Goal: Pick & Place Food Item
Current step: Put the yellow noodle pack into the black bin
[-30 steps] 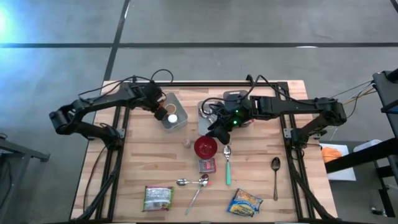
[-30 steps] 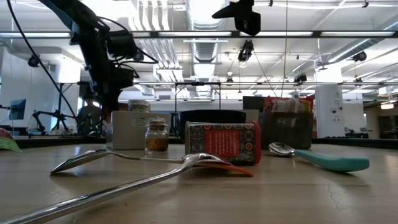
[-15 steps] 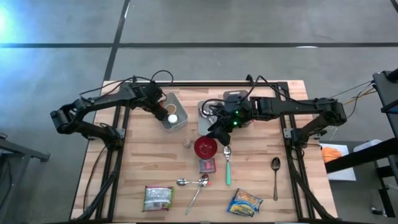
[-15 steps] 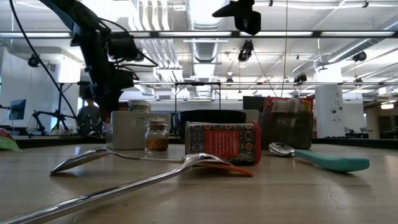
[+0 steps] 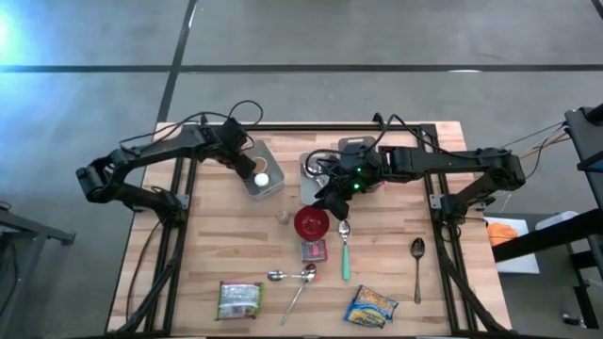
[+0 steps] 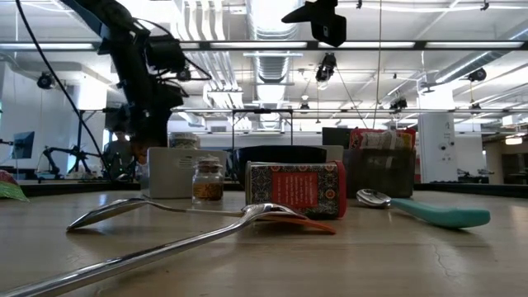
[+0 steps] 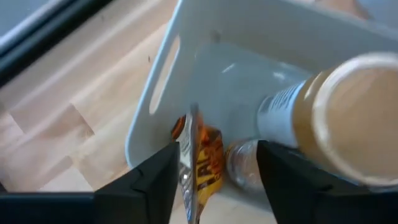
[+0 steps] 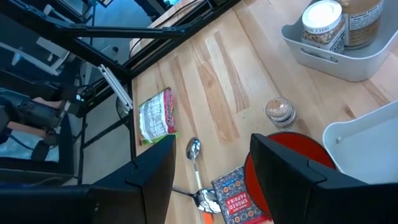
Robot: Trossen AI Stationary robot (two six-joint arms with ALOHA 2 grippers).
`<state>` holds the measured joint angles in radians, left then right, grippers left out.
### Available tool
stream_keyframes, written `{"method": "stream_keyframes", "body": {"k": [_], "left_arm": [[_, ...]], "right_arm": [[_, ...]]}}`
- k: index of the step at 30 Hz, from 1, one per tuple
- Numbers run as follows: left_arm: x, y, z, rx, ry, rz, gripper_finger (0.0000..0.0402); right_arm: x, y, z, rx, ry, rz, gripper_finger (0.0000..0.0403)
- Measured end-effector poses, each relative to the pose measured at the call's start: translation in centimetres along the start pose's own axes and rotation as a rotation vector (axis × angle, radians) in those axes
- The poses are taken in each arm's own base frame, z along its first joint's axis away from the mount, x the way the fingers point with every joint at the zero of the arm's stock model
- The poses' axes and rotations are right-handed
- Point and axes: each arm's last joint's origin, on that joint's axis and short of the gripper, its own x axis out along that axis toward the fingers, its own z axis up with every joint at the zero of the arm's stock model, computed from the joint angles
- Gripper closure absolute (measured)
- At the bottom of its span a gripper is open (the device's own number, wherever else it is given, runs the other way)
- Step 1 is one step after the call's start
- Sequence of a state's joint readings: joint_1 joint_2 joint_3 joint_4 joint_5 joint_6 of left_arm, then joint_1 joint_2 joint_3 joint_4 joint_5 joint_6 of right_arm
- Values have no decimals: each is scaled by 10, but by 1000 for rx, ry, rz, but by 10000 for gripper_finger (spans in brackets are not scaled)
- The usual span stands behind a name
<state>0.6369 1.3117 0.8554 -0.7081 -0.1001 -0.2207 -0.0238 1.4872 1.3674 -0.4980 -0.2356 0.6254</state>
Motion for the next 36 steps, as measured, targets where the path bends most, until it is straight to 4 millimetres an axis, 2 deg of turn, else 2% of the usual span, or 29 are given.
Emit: {"method": "stream_keyframes", "body": {"k": [6, 11, 14, 18, 22, 28, 33, 36], "left_arm": [[-14, -2, 14, 7, -44, -10, 153], [-30, -1, 21, 8, -20, -1, 149], [-45, -2, 22, -25, 45, -24, 148], [-66, -8, 15, -55, 194, -151, 148], [-89, -28, -3, -9, 228, -229, 148], [-117, -69, -48, 179, 231, -348, 148], [-123, -102, -95, 303, 331, -384, 148], [-117, -114, -119, 182, 400, -365, 148]], "right_arm": [[0, 0, 0, 0, 0, 0, 199], [0, 0, 0, 7, 0, -1, 199], [0, 0, 0, 28, 0, -1, 199], [0, 0, 0, 65, 1, -1, 199], [1, -1, -1, 78, 10, -9, 199], [2, -2, -2, 88, 16, -14, 199], [2, -2, -2, 119, 15, -15, 199], [2, -2, -2, 141, 12, -16, 199]]}}
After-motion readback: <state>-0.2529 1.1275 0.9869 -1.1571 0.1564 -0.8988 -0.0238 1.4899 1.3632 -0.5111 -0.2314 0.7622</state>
